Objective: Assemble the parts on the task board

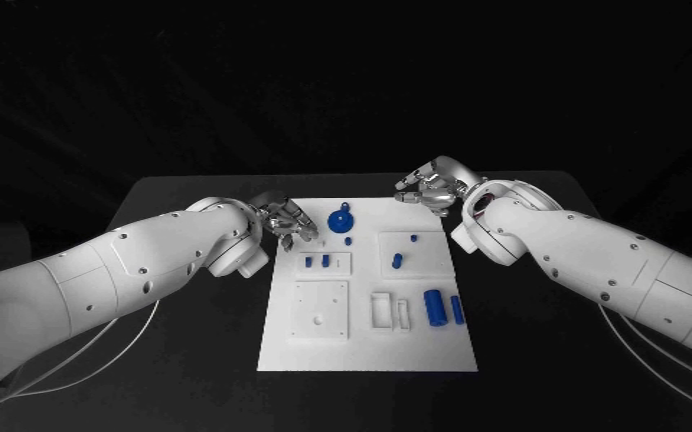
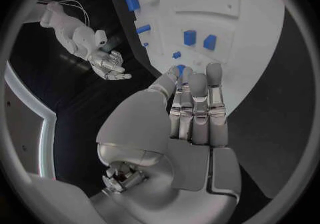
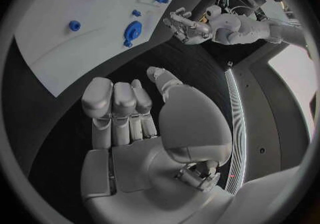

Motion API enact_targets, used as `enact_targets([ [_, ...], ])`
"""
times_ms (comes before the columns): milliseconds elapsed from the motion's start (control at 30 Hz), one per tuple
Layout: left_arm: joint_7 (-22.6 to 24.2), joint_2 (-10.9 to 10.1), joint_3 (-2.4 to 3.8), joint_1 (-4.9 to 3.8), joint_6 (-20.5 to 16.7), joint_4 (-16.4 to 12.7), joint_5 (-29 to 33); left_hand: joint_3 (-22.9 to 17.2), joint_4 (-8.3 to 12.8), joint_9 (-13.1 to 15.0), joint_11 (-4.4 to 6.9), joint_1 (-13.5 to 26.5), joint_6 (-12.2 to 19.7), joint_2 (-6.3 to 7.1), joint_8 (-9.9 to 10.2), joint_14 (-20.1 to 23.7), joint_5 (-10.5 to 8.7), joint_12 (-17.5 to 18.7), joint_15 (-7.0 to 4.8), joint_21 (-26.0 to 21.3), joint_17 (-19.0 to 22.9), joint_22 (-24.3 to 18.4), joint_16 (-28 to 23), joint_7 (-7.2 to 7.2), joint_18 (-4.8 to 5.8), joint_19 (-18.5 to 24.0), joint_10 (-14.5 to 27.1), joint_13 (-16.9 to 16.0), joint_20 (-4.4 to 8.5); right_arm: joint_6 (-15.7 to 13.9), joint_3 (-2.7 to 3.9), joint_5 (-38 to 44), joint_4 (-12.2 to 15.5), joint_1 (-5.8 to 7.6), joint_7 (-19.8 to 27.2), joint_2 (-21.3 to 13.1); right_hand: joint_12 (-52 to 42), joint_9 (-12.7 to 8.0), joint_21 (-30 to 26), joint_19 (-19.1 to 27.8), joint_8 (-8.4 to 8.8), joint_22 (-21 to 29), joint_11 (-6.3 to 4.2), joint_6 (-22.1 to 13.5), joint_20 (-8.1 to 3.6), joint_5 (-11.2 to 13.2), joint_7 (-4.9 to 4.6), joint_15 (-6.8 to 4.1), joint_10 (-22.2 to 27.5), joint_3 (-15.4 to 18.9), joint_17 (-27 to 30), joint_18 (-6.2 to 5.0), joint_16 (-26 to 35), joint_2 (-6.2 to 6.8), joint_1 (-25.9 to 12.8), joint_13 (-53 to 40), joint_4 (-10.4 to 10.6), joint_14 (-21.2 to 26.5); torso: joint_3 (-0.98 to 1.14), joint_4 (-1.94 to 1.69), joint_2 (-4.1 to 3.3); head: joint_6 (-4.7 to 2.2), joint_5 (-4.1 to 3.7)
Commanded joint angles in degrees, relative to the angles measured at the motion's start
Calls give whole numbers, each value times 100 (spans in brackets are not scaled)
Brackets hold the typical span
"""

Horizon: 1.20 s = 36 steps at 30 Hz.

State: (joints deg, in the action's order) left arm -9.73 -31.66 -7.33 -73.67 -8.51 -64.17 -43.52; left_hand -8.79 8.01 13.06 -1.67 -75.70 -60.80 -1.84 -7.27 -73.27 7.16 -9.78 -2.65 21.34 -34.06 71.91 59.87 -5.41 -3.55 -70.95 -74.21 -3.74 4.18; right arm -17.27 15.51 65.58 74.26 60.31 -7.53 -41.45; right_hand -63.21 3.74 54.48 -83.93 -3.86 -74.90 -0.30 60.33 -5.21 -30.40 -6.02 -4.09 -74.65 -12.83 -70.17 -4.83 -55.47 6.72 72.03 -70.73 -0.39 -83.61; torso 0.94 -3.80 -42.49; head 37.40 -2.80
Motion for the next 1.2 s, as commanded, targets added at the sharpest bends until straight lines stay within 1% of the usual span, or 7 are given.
enact_targets([
  [33, 1032, 106, -6, -7, -597, 69, -473, -41, 146, -165, -9, -72, -136, -24, 16, 9, -23, 149, 16, 21, 78, 84, 41, -12, -75, -26, 50, 9, -33, 57, 3, -5, 0, -3, 48, 12, 8, -9, -10, -383, 32, -544, 9, -47, 11, -37, -6, 4, 31, -12, 7, -78, 30, -3, -45, 14, 26, -40, 0, 5, -6, -24, -1],
  [167, 1467, 288, -36, -4, -888, 199, -1083, -236, 460, -439, -72, -175, -513, 22, 326, -87, 15, 652, 50, 81, 262, 257, 26, -3, -172, -52, 15, 23, -68, 26, 3, -6, -9, -3, 67, 27, 8, -9, -10, -383, 32, -544, 9, -47, 11, -37, -6, 4, 31, -12, 7, -78, 30, -3, -45, 14, 26, -40, -1, 8, -4, -35, -17],
  [400, 1742, 573, -101, -1, -1072, 418, -1718, -507, 647, -805, -188, 32, -326, 144, 374, -227, -111, 649, 90, 82, 428, 339, -74, 9, -266, -104, 483, 36, -134, -60, 3, -27, -31, -3, 111, 54, 76, -9, -90, -373, 31, -520, 13, -69, 13, -38, -12, 8, 76, -25, 34, -85, 81, 0, -41, 61, 25, -22, 2, 11, -3, -71, -32],
  [600, 1763, 820, -239, -1, -1160, 742, -2159, -339, 559, -909, -210, 241, -271, 359, 365, -294, -84, 647, 130, 33, 463, 317, -63, -57, -292, -181, 424, 34, -174, -147, 3, -45, -29, -3, 137, 70, 189, -9, -220, -368, 32, -475, 11, -79, 12, -39, -15, 6, 123, -45, 95, -100, 187, 5, -42, 154, 21, -4, 6, 11, -5, -88, -53],
  [767, 1842, 953, -340, -1, -1140, 895, -2503, -142, 507, -909, -233, 112, -310, 398, 365, -297, -94, 646, 143, -60, 503, 293, -71, -63, -309, -228, 490, 34, -190, -214, 3, -59, -18, -3, 154, 79, 205, -8, -243, -370, 30, -463, 12, -78, 12, -32, -16, 5, 127, -49, 103, -103, 204, 16, -28, 171, -2, -8, 5, 11, -11, -96, -66],
  [1033, 1820, 1123, -510, 4, -839, 1086, -2999, -229, 671, -918, -311, 17, -263, 420, 371, -296, 49, 646, 178, -79, 520, 365, -59, -65, -352, -234, 810, 36, -219, -236, 5, -69, 20, -2, 168, 90, 205, -8, -243, -370, 30, -463, 12, -78, 12, -32, -16, 5, 127, -49, 103, -103, 204, 16, -28, 171, -2, -8, 6, 21, -19, -83, -79],
  [1200, 1832, 1210, -548, 37, -686, 1210, -3121, 3, 538, -932, -379, -102, 8, 424, 367, -300, -6, 645, 213, -126, 552, 369, -53, -93, -399, -247, 1151, 37, -271, -248, 86, -70, 30, -2, 170, 105, 195, -9, -243, -373, 32, -460, 11, -78, 11, -31, -16, 5, 118, -52, 102, -102, 208, 12, -29, 171, -15, -14, 11, 34, -50, -104, -71],
])
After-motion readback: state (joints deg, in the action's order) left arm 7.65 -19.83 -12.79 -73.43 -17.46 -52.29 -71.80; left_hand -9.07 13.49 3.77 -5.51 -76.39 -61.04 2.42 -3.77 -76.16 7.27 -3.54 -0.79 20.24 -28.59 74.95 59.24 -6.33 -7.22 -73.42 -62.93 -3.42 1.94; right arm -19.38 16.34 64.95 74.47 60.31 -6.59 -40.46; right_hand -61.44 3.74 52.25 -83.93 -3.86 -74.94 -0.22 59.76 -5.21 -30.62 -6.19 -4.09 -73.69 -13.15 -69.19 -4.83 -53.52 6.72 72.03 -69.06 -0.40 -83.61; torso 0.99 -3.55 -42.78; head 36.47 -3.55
